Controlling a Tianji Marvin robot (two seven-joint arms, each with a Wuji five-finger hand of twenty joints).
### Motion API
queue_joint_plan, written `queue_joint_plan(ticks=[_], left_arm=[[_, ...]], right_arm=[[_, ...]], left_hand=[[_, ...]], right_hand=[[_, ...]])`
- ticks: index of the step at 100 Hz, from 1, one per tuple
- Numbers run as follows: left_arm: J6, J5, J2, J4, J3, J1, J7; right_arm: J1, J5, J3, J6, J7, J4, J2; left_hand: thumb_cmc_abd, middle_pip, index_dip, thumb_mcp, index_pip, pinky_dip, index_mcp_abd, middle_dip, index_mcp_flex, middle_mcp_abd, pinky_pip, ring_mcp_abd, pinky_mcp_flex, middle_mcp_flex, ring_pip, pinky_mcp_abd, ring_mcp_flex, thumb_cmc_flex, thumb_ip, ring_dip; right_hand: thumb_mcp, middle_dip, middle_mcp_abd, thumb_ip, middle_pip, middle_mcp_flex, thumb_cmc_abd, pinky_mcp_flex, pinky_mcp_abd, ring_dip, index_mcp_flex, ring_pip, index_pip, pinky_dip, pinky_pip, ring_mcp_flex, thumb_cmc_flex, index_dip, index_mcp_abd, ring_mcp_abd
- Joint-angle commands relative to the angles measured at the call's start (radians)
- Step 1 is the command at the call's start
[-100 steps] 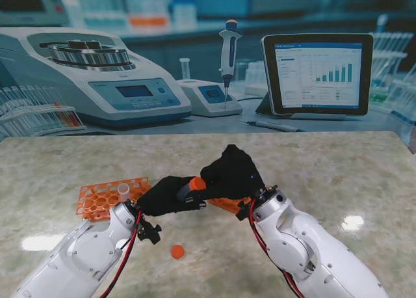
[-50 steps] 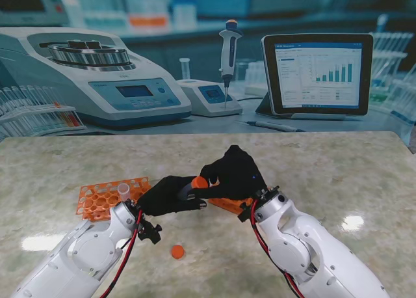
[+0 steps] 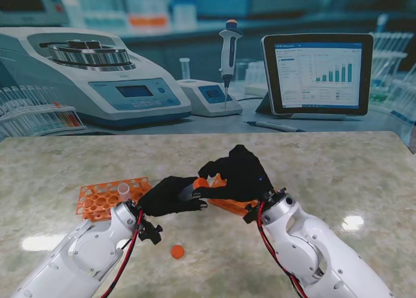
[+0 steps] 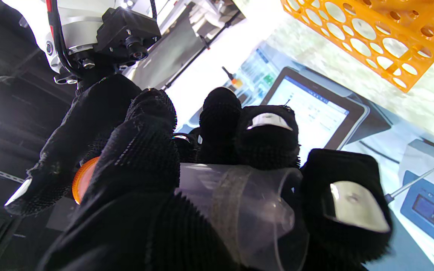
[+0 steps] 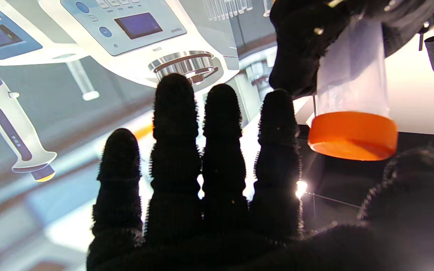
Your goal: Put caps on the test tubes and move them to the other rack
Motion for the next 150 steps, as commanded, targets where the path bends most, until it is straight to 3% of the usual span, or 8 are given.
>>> queue_joint_plan(ticks=[1, 39, 41, 44, 59, 119, 132, 150], left_arm=[[-0.003, 0.001, -0.001, -0.005, 0.0, 0.002, -0.003], [-0.001, 0.001, -0.001, -0.004, 0.002, 0.001, -0.003], [-0.001, 0.001, -0.001, -0.004, 0.002, 0.0, -0.003], [-0.001, 0.001, -0.001, -0.004, 0.002, 0.0, -0.003], [-0.001, 0.001, -0.001, -0.004, 0.002, 0.001, -0.004], [-0.002, 0.001, -0.001, -0.005, 0.002, 0.001, -0.004], [-0.002, 0.001, -0.001, -0.005, 0.001, 0.001, -0.004], [-0.002, 0.002, -0.001, -0.005, 0.002, 0.001, -0.004]], right_arm=[[-0.01, 0.001, 0.002, -0.008, 0.001, -0.01, 0.001], [-0.029, -0.009, 0.024, -0.064, 0.001, -0.025, 0.005], [-0.03, -0.012, 0.024, -0.067, -0.001, -0.026, 0.005], [-0.032, -0.016, 0.025, -0.07, -0.003, -0.028, 0.006], [-0.036, -0.024, 0.027, -0.084, -0.01, -0.035, 0.006], [-0.023, 0.007, 0.014, -0.096, 0.014, -0.035, 0.004], [-0.021, 0.008, 0.011, -0.094, 0.011, -0.034, 0.003], [-0.017, 0.012, 0.006, -0.089, 0.012, -0.03, 0.002]], left_hand=[[0.051, 0.019, 0.028, 0.011, 0.022, -0.011, -0.044, 0.019, -0.003, -0.047, 0.19, -0.033, 0.02, 0.011, 0.038, -0.129, 0.057, 0.02, -0.003, 0.015], [0.049, 0.019, 0.028, 0.011, 0.022, -0.011, -0.043, 0.019, -0.002, -0.047, 0.19, -0.033, 0.02, 0.012, 0.037, -0.129, 0.056, 0.02, -0.004, 0.015], [0.049, 0.019, 0.028, 0.011, 0.022, -0.011, -0.043, 0.019, -0.002, -0.047, 0.19, -0.033, 0.02, 0.012, 0.037, -0.129, 0.056, 0.021, -0.004, 0.015], [0.05, 0.019, 0.028, 0.011, 0.022, -0.011, -0.043, 0.019, -0.002, -0.047, 0.19, -0.033, 0.02, 0.012, 0.037, -0.129, 0.056, 0.021, -0.004, 0.015], [0.051, 0.019, 0.028, 0.011, 0.022, -0.011, -0.044, 0.019, -0.002, -0.048, 0.19, -0.033, 0.02, 0.011, 0.037, -0.129, 0.056, 0.02, -0.004, 0.015], [0.051, 0.019, 0.029, 0.011, 0.022, -0.012, -0.044, 0.02, -0.002, -0.047, 0.19, -0.032, 0.02, 0.011, 0.037, -0.129, 0.056, 0.021, -0.004, 0.015], [0.051, 0.019, 0.029, 0.011, 0.022, -0.012, -0.044, 0.02, -0.002, -0.048, 0.19, -0.032, 0.02, 0.011, 0.037, -0.128, 0.056, 0.021, -0.004, 0.015], [0.05, 0.019, 0.029, 0.012, 0.022, -0.012, -0.044, 0.02, -0.002, -0.047, 0.191, -0.032, 0.02, 0.011, 0.037, -0.127, 0.056, 0.022, -0.003, 0.015]], right_hand=[[-0.004, -0.012, 0.01, 0.031, -0.02, -0.041, 0.005, -0.031, 0.013, -0.006, -0.058, -0.03, -0.033, 0.006, -0.016, -0.023, 0.003, -0.018, 0.023, -0.009], [0.049, -0.013, 0.009, 0.042, -0.022, -0.053, -0.167, -0.036, 0.016, -0.003, -0.075, -0.046, -0.042, 0.017, -0.024, -0.032, 0.103, -0.022, 0.039, -0.02], [0.155, -0.004, -0.004, 0.04, -0.012, -0.058, -0.2, -0.035, 0.016, -0.002, -0.08, -0.059, -0.031, 0.027, -0.028, -0.027, 0.05, -0.01, 0.033, -0.02], [0.558, -0.007, 0.005, -0.018, -0.016, -0.049, -0.31, -0.032, 0.016, 0.002, -0.072, -0.053, -0.035, 0.03, -0.031, -0.029, -0.121, -0.01, 0.037, -0.021], [0.601, -0.003, 0.003, -0.029, -0.006, -0.024, -0.338, -0.027, 0.016, 0.003, -0.051, -0.05, -0.025, 0.029, -0.03, -0.018, -0.108, -0.006, 0.031, -0.025], [0.509, 0.03, -0.009, -0.021, 0.039, 0.047, -0.315, -0.008, 0.011, 0.008, 0.008, -0.023, 0.024, 0.029, -0.016, 0.029, 0.063, 0.029, 0.006, -0.032], [0.311, 0.036, -0.015, -0.056, 0.05, 0.069, -0.277, -0.002, 0.009, 0.009, -0.008, -0.009, 0.115, 0.025, -0.009, 0.042, 0.23, -0.057, -0.028, -0.036], [0.028, 0.043, -0.023, 0.025, 0.067, 0.1, -0.215, 0.008, 0.004, 0.009, -0.045, 0.007, 0.293, 0.021, 0.0, 0.065, 0.463, -0.186, -0.087, -0.038]])
